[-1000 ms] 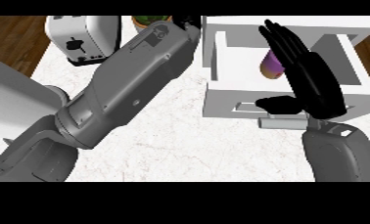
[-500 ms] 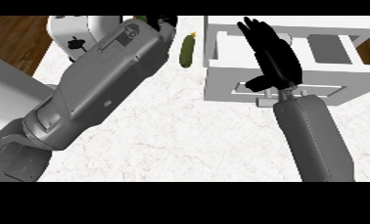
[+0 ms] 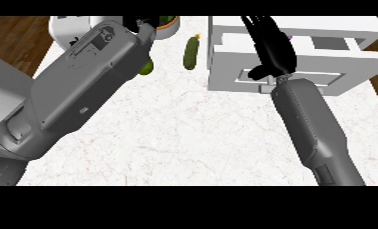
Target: Pick up the can, place it into the drawer and close the drawer
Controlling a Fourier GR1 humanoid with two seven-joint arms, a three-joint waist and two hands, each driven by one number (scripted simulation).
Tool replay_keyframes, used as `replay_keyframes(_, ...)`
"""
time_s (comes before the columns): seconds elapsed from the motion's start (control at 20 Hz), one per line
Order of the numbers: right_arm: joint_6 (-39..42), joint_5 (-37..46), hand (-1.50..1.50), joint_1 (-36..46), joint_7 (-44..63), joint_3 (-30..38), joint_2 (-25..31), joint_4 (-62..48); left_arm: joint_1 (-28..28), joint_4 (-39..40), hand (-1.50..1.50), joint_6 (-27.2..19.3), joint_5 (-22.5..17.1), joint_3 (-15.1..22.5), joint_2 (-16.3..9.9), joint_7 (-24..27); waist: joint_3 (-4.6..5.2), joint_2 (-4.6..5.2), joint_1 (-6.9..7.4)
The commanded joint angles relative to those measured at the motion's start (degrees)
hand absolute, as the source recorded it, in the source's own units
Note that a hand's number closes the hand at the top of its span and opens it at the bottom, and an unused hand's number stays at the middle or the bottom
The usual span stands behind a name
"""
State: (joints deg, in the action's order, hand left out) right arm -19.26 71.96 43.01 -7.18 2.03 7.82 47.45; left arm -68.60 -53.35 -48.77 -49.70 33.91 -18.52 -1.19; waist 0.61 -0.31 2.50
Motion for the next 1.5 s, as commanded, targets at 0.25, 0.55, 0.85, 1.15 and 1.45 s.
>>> replay_keyframes(0.25, -12.3, 1.2, -1.50, 7.7, -1.4, 4.5, 0.2, -17.4, 4.0, -3.9, -1.50, 1.3, 2.2, -1.4, -3.4, -1.1, -0.68, 1.23, 0.41)
replay_keyframes(0.55, -18.1, 2.1, -1.50, 13.5, -0.8, 7.1, 2.3, -25.4, 5.0, -9.4, -1.50, 1.2, 2.4, -1.5, -6.5, -4.7, -0.72, 1.64, 2.46)
replay_keyframes(0.85, -20.2, 1.6, -1.50, 18.5, -1.6, 9.2, 5.0, -30.2, 5.6, -13.2, -1.50, 1.3, 3.0, -1.4, -8.1, -6.8, -0.75, 1.89, 3.40)
replay_keyframes(1.15, -18.7, 2.7, -1.50, 24.6, 1.8, 9.5, 6.1, -33.1, 5.1, -15.5, -1.50, -1.0, 4.7, -0.6, -7.7, -7.9, -0.75, 2.01, 3.91)
replay_keyframes(1.45, -16.8, 2.5, -1.50, 26.9, 1.6, 10.1, 7.1, -36.0, 7.5, -15.3, -1.50, -0.7, 5.3, -0.8, -6.8, -7.0, -0.75, 2.71, 4.00)
